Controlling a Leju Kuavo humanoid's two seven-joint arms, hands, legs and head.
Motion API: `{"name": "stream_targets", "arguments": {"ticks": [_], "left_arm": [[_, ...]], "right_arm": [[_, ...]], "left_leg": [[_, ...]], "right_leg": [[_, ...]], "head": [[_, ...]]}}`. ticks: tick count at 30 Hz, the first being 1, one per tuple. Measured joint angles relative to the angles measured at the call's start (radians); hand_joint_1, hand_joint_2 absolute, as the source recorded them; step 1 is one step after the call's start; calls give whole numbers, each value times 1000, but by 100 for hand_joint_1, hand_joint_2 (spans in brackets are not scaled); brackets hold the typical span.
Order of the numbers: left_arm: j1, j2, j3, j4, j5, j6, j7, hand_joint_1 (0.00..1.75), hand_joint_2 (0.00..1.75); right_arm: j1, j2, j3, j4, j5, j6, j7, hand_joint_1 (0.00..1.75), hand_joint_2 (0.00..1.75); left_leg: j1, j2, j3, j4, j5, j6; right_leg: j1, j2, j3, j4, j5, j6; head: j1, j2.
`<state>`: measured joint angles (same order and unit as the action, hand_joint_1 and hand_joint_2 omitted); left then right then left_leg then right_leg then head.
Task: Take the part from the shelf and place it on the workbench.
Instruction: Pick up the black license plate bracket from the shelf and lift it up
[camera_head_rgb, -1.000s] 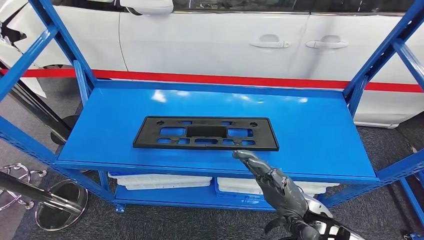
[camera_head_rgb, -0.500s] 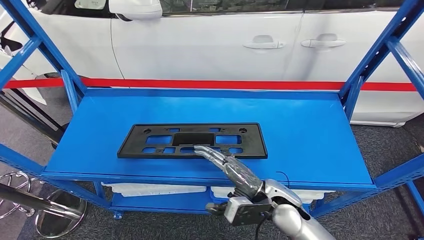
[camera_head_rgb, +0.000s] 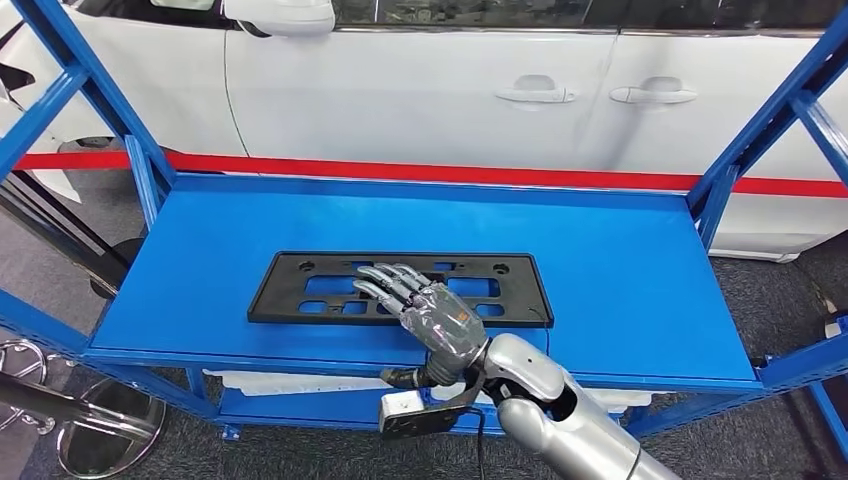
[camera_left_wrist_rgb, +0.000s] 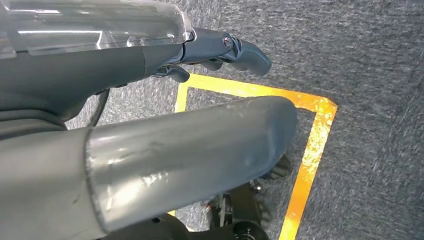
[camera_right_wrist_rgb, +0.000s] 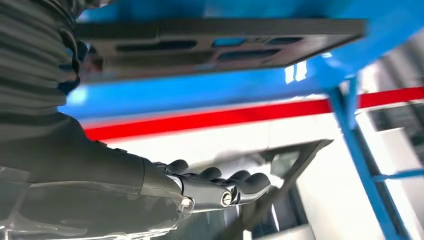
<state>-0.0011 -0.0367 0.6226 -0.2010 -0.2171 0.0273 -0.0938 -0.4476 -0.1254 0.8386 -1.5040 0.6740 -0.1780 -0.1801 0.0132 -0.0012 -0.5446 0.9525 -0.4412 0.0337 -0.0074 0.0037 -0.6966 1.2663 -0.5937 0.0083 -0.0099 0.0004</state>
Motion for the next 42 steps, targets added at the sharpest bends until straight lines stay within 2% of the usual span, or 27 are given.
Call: {"name": "stream_targets", "arguments": {"ticks": [1, 2, 4, 5, 6, 8, 11, 12, 14, 15, 16, 17, 19, 21, 24, 26, 27, 29, 30, 31, 32, 33, 34, 36, 38, 41, 42], "left_arm": [[0, 0, 0, 0, -5, 0, 0, 0, 0], [-1, 0, 0, 0, -10, 0, 0, 0, 0], [0, 0, 0, 0, -20, 0, 1, 0, 0], [-1, -1, 0, 0, -23, 0, 1, 0, 0], [-2, -1, 0, 0, -27, 0, 1, 0, 0], [-4, -2, 0, 0, -36, 0, 2, 0, 0], [-4, 0, 0, 0, -50, -3, 3, 0, 0], [-4, 0, 0, 0, -54, -4, 3, 0, 0], [-4, 2, 0, 0, -59, -4, 3, 0, 0], [-3, 2, 0, 0, -61, -5, 3, 0, 0], [-2, 3, 0, 0, -63, -5, 3, 0, 0], [-2, 3, 0, 0, -66, -6, 2, 0, 0], [-2, 4, 0, 0, -71, -7, 0, 0, 0], [-4, 5, 0, 0, -76, -9, -3, 0, 0], [-3, 6, 1, 0, -80, -13, -5, 0, 0], [-1, 7, 2, 0, -85, -16, -6, 0, 0], [-1, 7, 2, 0, -87, -17, -6, 0, 0], [-2, 7, 4, 0, -90, -17, -7, 0, 0], [-1, 8, 5, 0, -91, -17, -7, 0, 0], [-1, 8, 6, 0, -92, -17, -8, 0, 0], [-1, 8, 7, 0, -93, -17, -8, 0, 0], [-1, 8, 8, 0, -94, -17, -9, 0, 0], [-1, 8, 8, 0, -95, -17, -10, 0, 0], [-2, 6, 8, 0, -97, -18, -13, 0, 0], [-3, 5, 10, 0, -99, -17, -15, 0, 0], [-4, 5, 15, 0, -106, -17, -17, 0, 0], [-5, 5, 16, 0, -109, -17, -17, 0, 0]], "right_arm": [[-6, 9, 15, 14, 76, -38, 25, 0, 175], [-13, 17, 30, 27, 151, -77, 50, 0, 175], [-29, 35, 56, 56, 282, -152, 98, 0, 175], [-38, 44, 67, 72, 332, -180, 119, 0, 175], [-45, 53, 76, 91, 374, -199, 140, 0, 175], [-57, 69, 87, 137, 438, -221, 176, 0, 175], [-69, 96, 91, 220, 537, -270, 219, 0, 175], [-71, 106, 91, 247, 568, -291, 231, 0, 175], [-71, 122, 92, 297, 616, -318, 249, 0, 175], [-71, 129, 92, 319, 631, -322, 253, 0, 175], [-70, 134, 92, 338, 641, -322, 253, 0, 175], [-70, 139, 93, 353, 649, -318, 251, 0, 175], [-71, 149, 94, 376, 655, -298, 242, 0, 175], [-76, 155, 99, 396, 653, -266, 227, 0, 175], [-83, 156, 108, 421, 637, -224, 206, 0, 175], [-92, 156, 111, 434, 622, -209, 198, 0, 175], [-97, 155, 112, 439, 616, -204, 195, 0, 175], [-103, 151, 113, 451, 612, -200, 195, 0, 175], [-104, 149, 115, 456, 617, -200, 198, 0, 175], [-105, 147, 116, 460, 626, -202, 204, 0, 175], [-106, 146, 117, 464, 639, -205, 213, 0, 175], [-109, 146, 119, 467, 655, -210, 225, 0, 175], [-112, 146, 123, 471, 676, -216, 240, 0, 175], [-117, 148, 133, 481, 724, -230, 277, 0, 175], [-119, 158, 144, 498, 757, -244, 315, 0, 175], [-120, 186, 151, 528, 769, -254, 361, 3, 175], [-121, 197, 151, 540, 771, -254, 375, 46, 175]], "left_leg": [[0, -1, 3, 0, -3, 0], [0, -2, 9, 0, -6, -1], [1, -5, 23, -1, -15, -7], [0, -6, 26, -1, -19, -11], [0, -6, 28, -2, -21, -16], [-1, -7, 26, -4, -22, -27], [1, -5, 12, 29, -52, -42], [3, -5, -10, 78, -78, -47], [5, -4, -82, 221, -136, -54], [5, -4, -116, 279, -151, -57], [6, -4, -134, 302, -146, -59], [6, -4, -132, 283, -121, -59], [8, -3, -78, 150, -38, -56], [5, -4, -26, 37, 7, -50], [2, -7, -17, 14, 3, -37], [5, -5, -15, 10, 5, -24], [7, -3, -13, 7, 6, -18], [6, -2, -13, 7, 6, -9], [6, -1, -12, 8, 5, -8], [5, -2, -12, 9, 4, -7], [4, -2, -10, 11, 3, -7], [3, -3, -8, 12, 1, -7], [3, -4, -5, 13, -1, -9], [-1, -6, -3, 15, -4, -14], [-3, -6, -4, 16, -6, -24], [-1, -4, -9, 32, -22, -42], [0, -4, -23, 65, -45, -47]], "right_leg": [[-2, 0, -12, 15, 11, 1], [-4, -1, -2, -14, 44, 0], [-4, -1, 56, -151, 129, -7], [-1, 0, 82, -212, 158, -13], [2, 0, 97, -249, 171, -18], [8, 0, 104, -270, 168, -27], [-2, -1, 121, -297, 159, -40], [-5, -2, 128, -304, 157, -44], [-4, -3, 133, -303, 153, -49], [-3, -4, 134, -302, 151, -50], [-3, -3, 135, -300, 149, -50], [-3, -2, 137, -299, 146, -49], [-4, 1, 145, -296, 140, -44], [0, 2, 147, -293, 135, -35], [3, 3, 141, -290, 134, -24], [2, 2, 133, -263, 113, -15], [2, 1, 115, -222, 87, -11], [1, 0, 52, -85, 19, -7], [0, 0, 21, -21, -3, -6], [0, 0, 3, 14, -7, -6], [0, 0, 4, 7, 10, -7], [1, 0, 26, -42, 44, -11], [2, 0, 62, -115, 84, -17], [7, 0, 122, -242, 131, -27], [12, 2, 136, -277, 133, -31], [5, 2, 139, -286, 138, -41], [2, 1, 141, -290, 140, -46]], "head": [[0, 0], [0, 0], [0, 0], [0, 0], [0, 0], [1, 0], [0, 0], [0, 0], [0, 0], [0, 0], [0, 0], [0, 0], [0, 0], [0, 0], [0, 0], [0, 0], [0, 0], [0, 0], [0, 0], [0, 0], [0, 0], [0, 0], [0, 0], [0, 0], [0, 0], [0, 0], [0, 0]]}}
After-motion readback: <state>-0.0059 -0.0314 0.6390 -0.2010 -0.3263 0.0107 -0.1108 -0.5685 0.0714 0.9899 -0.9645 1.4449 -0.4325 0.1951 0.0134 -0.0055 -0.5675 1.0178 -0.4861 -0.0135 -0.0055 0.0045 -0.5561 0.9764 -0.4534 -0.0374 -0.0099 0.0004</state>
